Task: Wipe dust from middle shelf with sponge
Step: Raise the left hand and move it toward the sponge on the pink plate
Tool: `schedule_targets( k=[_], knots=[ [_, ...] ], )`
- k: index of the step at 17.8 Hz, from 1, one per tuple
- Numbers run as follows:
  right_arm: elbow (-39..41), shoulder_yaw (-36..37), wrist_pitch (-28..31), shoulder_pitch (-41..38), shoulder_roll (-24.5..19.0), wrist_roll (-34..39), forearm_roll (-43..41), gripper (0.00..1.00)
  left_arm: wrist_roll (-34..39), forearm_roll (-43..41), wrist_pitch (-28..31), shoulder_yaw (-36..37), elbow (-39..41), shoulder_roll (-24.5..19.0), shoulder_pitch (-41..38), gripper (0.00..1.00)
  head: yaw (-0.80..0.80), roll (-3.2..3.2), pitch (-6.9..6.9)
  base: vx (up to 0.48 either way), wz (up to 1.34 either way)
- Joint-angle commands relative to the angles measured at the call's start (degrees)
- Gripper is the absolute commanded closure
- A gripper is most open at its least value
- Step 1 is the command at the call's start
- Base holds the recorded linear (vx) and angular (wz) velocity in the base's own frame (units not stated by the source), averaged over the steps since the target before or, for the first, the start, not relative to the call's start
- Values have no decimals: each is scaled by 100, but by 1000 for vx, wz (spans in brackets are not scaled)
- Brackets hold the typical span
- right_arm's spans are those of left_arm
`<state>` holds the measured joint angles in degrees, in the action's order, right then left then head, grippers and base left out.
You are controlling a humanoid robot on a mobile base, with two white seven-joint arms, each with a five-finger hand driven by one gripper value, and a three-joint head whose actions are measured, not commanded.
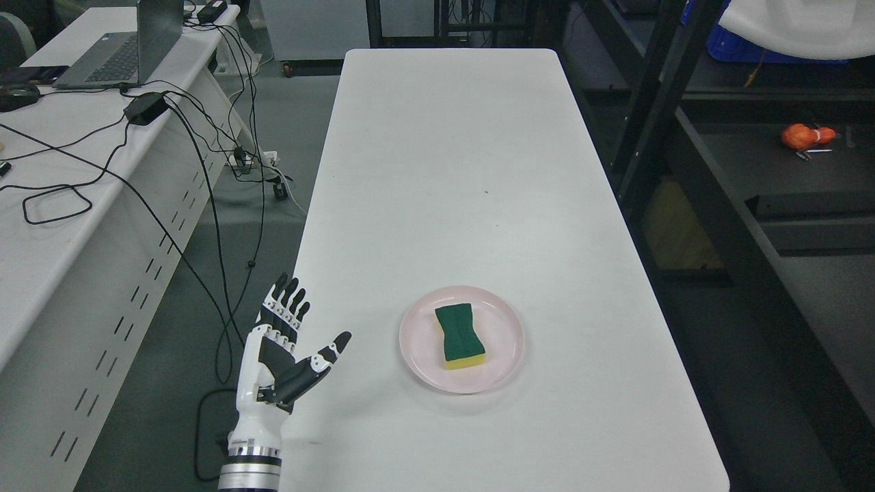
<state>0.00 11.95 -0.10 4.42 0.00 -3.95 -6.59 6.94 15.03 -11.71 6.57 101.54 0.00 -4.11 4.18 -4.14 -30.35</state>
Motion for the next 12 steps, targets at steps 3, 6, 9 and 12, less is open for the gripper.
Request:
schedule_targets(
  k=[3, 6, 9, 12],
  knots=[
    [100, 0, 414, -2, 100, -18, 0, 0, 0, 0, 2, -376, -20, -100, -55, 1, 0, 0, 0, 0, 0],
    [100, 0, 414, -2, 100, -18, 0, 0, 9, -9, -129, -411, -274, -100, 146, 1, 0, 0, 0, 0, 0],
    [100, 0, 414, -2, 100, -18, 0, 0, -253, -9, -602, -727, -486, -100, 612, 1, 0, 0, 0, 0, 0],
    [100, 0, 414, -2, 100, -18, 0, 0, -1167, 0, -789, -990, -635, -273, 762, 1, 0, 0, 0, 0, 0]
  ],
)
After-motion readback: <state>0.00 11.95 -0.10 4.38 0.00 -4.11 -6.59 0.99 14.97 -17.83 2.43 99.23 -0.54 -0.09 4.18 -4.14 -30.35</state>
